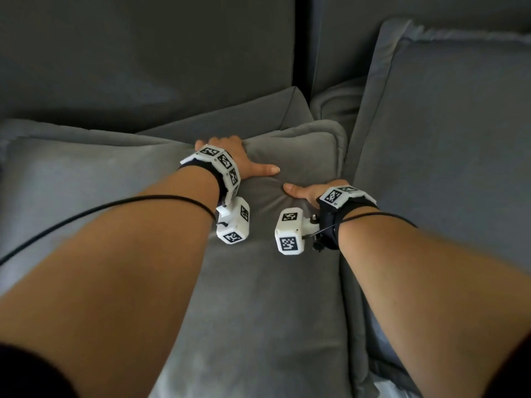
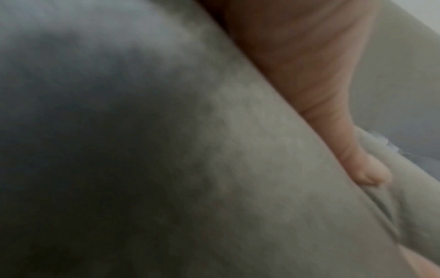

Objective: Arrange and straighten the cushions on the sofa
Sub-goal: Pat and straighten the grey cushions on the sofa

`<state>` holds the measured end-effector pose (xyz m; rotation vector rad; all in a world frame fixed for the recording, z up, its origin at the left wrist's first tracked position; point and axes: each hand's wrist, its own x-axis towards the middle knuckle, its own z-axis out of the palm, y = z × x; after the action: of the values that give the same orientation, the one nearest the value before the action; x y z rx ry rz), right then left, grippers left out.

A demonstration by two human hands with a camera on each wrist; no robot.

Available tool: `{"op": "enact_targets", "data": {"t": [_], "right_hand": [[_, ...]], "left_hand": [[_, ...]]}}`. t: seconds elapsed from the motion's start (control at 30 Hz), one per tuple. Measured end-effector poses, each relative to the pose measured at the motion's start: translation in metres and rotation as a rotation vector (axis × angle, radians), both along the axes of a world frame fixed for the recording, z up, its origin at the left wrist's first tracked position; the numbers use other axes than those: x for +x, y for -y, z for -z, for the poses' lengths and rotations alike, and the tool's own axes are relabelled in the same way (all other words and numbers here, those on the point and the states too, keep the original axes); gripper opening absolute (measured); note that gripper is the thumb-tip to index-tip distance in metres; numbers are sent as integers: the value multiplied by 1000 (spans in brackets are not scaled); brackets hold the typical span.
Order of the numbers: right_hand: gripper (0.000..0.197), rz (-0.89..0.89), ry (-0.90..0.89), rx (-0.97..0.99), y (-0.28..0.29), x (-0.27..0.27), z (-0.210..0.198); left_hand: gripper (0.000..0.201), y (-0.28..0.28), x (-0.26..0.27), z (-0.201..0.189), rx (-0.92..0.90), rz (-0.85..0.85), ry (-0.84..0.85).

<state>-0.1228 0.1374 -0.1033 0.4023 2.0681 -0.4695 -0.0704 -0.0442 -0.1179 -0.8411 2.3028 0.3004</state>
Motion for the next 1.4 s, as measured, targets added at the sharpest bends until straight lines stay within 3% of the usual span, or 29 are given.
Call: {"op": "enact_targets", "data": {"t": [0.17, 0.27, 0.4, 0.6, 0.83, 0.97, 1.1, 1.23, 1.4], "right_hand": [[102, -5, 70, -86, -11, 8, -29], [103, 26, 85, -138, -10, 12, -65], [91, 80, 34, -268, 3, 16, -119], [96, 109, -112, -457, 46, 14, -190], [91, 69, -415, -655, 85, -22, -262], [94, 147, -557, -727, 104, -44, -263], [107, 204, -638, -722, 117, -47, -239], [124, 294, -482, -781, 121, -50, -214], [122, 327, -270, -822, 143, -43, -222]], "left_hand": [[113, -10, 23, -29, 3, -51, -32], [104, -8, 30, -69, -10, -60, -68], [96, 9, 39, -131, -77, -96, -134], [90, 36, 48, -225, -233, -164, -319], [90, 60, 27, -319, -425, -183, -573], [87, 63, 11, -327, -466, -240, -686], [82, 56, -4, -305, -457, -327, -747], [84, 51, -14, -281, -371, -282, -785], [111, 76, -4, -277, -317, -139, -723]]}}
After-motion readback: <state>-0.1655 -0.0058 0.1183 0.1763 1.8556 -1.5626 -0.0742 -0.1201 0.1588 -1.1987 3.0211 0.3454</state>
